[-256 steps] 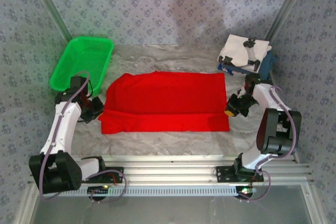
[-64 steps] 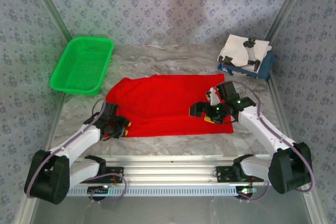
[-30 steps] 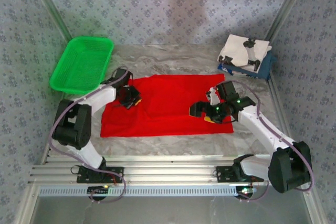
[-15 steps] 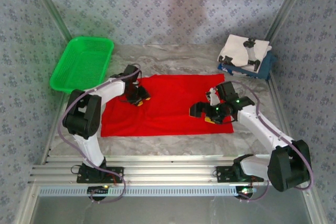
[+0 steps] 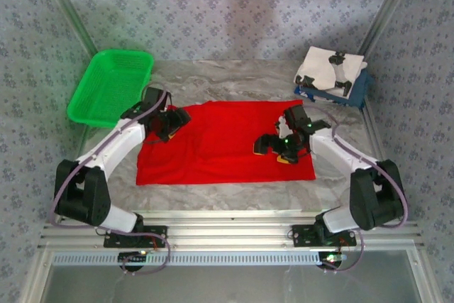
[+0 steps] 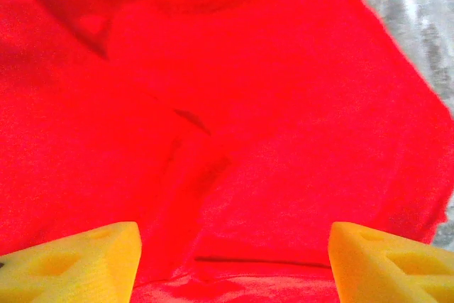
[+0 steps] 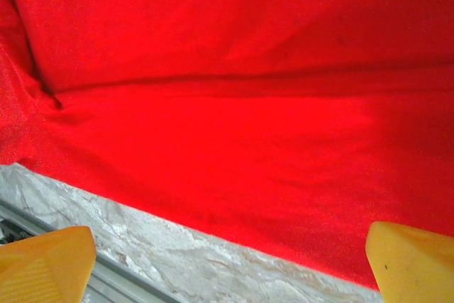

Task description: Fold and stack the t-shirts

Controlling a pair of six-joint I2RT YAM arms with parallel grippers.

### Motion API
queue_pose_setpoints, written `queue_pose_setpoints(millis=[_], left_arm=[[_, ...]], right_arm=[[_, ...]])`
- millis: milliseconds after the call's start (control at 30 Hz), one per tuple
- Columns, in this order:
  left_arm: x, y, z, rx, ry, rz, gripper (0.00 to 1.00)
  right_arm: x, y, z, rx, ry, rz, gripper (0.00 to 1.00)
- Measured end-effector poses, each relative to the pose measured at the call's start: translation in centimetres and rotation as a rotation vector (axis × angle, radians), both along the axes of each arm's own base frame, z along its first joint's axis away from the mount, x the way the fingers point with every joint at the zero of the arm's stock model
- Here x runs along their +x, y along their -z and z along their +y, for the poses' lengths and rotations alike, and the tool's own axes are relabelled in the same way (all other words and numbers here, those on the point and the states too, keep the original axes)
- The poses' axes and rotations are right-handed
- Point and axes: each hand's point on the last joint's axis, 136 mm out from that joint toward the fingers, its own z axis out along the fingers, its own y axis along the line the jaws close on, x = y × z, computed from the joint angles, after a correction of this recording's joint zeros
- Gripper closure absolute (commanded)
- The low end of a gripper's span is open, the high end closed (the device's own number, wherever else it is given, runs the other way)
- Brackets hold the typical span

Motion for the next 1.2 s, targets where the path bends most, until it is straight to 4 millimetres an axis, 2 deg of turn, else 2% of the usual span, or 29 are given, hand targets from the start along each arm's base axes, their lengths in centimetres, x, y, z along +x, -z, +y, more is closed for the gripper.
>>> queue_pose_setpoints(millis=[100,167,233,333,400,667,833,967,1067,1200], left_arm=[[-2.1,3.3,1.1,0.034,-0.024,0.082,0.47],[-3.5,5.2,2.0,0.061,-0.042,0.132,0.52],[-4.8,6.9,3.0,0.065,-0.074,0.175,0.62],[-7.1,9.1,5.6,0.057,-0.167,0.233,0.66],[-8.5,9.9,6.9,0.065,-0.207,0.267,0.67],[-11.3,10.7,7.6,0.060,-0.240,0.305,0.68],[-13.5,10.7,8.0,0.060,-0.259,0.331,0.68],[-16.0,10.8,8.5,0.062,-0.275,0.358,0.68],[-17.2,10.7,8.7,0.057,-0.290,0.360,0.61],[-16.5,8.8,8.6,0.039,-0.294,0.303,0.47]], right_arm=[[0.9,0.8,-0.2,-0.026,0.015,0.005,0.05],[1.3,1.8,-0.7,-0.049,0.042,0.029,0.10],[1.6,3.1,-1.5,-0.074,0.081,0.059,0.12],[1.4,5.0,-2.8,-0.118,0.134,0.102,0.14],[0.8,5.9,-3.3,-0.150,0.157,0.125,0.16],[0.0,6.5,-3.4,-0.236,0.191,0.100,0.16],[-1.8,6.6,-3.8,-0.253,0.217,0.105,0.16],[-4.0,6.6,-4.8,-0.274,0.238,0.139,0.15],[-5.4,6.6,-5.4,-0.289,0.248,0.171,0.12],[-6.6,5.9,-6.0,-0.314,0.237,0.208,0.04]])
